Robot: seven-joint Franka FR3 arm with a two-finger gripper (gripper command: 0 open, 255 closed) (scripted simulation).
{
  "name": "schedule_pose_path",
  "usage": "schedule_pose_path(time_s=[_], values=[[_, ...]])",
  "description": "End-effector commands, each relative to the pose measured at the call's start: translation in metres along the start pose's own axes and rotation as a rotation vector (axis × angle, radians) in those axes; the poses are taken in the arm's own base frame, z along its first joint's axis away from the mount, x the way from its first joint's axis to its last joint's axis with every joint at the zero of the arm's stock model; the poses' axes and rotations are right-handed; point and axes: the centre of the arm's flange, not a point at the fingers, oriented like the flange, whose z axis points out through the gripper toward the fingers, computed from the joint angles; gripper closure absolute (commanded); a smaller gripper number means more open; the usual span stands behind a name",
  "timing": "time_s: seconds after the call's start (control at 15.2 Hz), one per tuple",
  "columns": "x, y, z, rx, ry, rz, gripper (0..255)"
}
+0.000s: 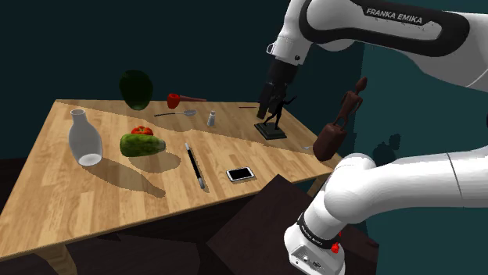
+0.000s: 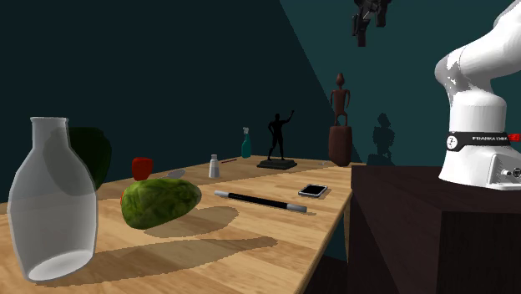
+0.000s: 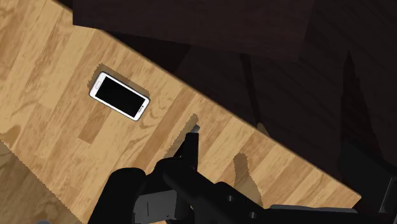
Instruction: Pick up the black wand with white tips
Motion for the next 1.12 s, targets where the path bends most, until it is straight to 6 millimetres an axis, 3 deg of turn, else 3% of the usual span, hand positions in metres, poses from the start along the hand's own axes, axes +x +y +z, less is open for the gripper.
schedule_pose_path(time_s=[0.0,1.06], values=[[0.000,0.000,0.000,0.000,0.000,0.000,0],[0.121,0.012,0.167,-0.075,0.043,0.221,0]])
